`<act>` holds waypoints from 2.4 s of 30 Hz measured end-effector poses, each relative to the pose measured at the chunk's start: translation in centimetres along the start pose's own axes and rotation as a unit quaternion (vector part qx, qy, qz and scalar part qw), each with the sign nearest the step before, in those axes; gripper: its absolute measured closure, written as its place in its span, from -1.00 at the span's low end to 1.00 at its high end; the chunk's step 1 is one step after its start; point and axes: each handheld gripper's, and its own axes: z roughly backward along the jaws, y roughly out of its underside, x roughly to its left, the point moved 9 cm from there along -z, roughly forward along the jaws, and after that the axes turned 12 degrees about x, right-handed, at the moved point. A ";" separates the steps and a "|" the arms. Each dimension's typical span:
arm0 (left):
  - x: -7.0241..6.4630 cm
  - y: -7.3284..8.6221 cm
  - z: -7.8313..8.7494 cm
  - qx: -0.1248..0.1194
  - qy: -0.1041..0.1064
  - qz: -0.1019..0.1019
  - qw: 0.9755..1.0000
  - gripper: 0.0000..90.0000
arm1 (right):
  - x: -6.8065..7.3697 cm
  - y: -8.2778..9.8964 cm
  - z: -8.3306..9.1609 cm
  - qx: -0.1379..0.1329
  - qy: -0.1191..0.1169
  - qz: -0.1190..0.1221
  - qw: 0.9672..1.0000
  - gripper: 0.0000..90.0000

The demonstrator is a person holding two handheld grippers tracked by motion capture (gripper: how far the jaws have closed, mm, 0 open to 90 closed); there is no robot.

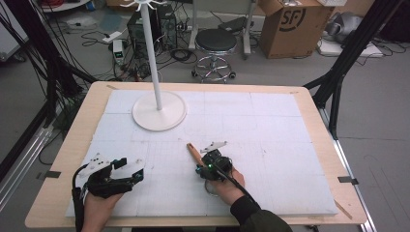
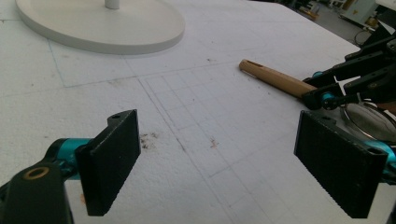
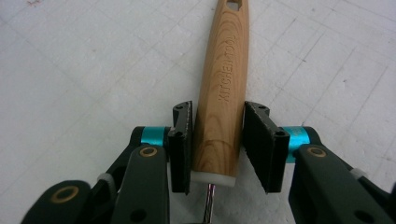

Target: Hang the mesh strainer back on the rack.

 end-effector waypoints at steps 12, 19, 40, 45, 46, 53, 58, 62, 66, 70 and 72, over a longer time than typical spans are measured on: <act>0.4 0.0 0.3 -0.004 0.000 0.006 1.000 -0.67 | -0.6 -0.5 1.0 -0.017 -0.013 0.007 1.000 0.55; 0.3 0.0 0.2 -0.003 -0.001 0.005 1.000 -0.67 | -1.3 -0.9 2.6 -0.028 -0.066 -0.022 0.997 0.56; 0.5 0.0 0.3 -0.006 0.000 0.007 1.000 -0.65 | -1.4 -0.8 1.0 0.033 -0.096 -0.019 0.995 0.56; 0.5 0.0 0.3 -0.004 -0.001 0.005 1.000 -0.65 | -2.2 -1.8 2.7 -0.012 -0.145 -0.055 0.988 0.56; 0.4 0.0 0.3 -0.004 -0.001 0.005 1.000 -0.65 | -2.2 -1.9 2.9 -0.018 -0.153 -0.059 0.986 0.56; 0.4 0.0 0.3 -0.004 -0.001 0.005 1.000 -0.65 | -2.0 -1.9 2.5 -0.010 -0.151 -0.055 0.987 0.56; 0.5 0.0 0.3 -0.004 -0.002 0.006 1.000 -0.65 | -1.6 -1.4 0.8 0.029 -0.139 -0.045 0.989 0.56; 0.5 0.0 0.3 -0.005 -0.001 0.006 1.000 -0.65 | -1.5 -1.5 0.5 0.044 -0.139 -0.042 0.988 0.56; 0.4 0.0 0.2 -0.003 -0.002 0.003 1.000 -0.65 | -1.2 -1.4 0.0 0.058 -0.142 -0.039 0.987 0.54; 0.3 0.0 0.1 -0.002 -0.002 0.002 1.000 -0.65 | -1.0 -1.7 -0.1 0.087 -0.127 -0.019 0.988 0.53; 0.3 0.0 0.1 0.000 -0.002 0.002 1.000 -0.65 | -0.8 -1.8 -0.1 0.104 -0.110 -0.008 0.988 0.53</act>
